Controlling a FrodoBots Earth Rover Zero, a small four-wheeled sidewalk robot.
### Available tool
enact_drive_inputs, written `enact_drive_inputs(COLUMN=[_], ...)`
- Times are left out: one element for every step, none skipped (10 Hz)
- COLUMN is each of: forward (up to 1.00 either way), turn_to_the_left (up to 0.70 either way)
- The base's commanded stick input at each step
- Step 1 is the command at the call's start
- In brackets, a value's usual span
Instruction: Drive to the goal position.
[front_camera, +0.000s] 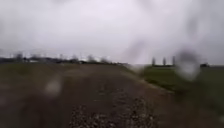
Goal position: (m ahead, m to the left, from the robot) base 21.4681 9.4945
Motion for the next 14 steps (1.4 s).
enact_drive_inputs(forward=[1.00,1.00,1.00,1.00,1.00,1.00,1.00,1.00,1.00,1.00,1.00,1.00,1.00,1.00], turn_to_the_left=[0.00,0.00,0.40,0.40,0.40,0.40,0.00,0.00,0.00,0.00,0.00,0.00,0.00,0.00])
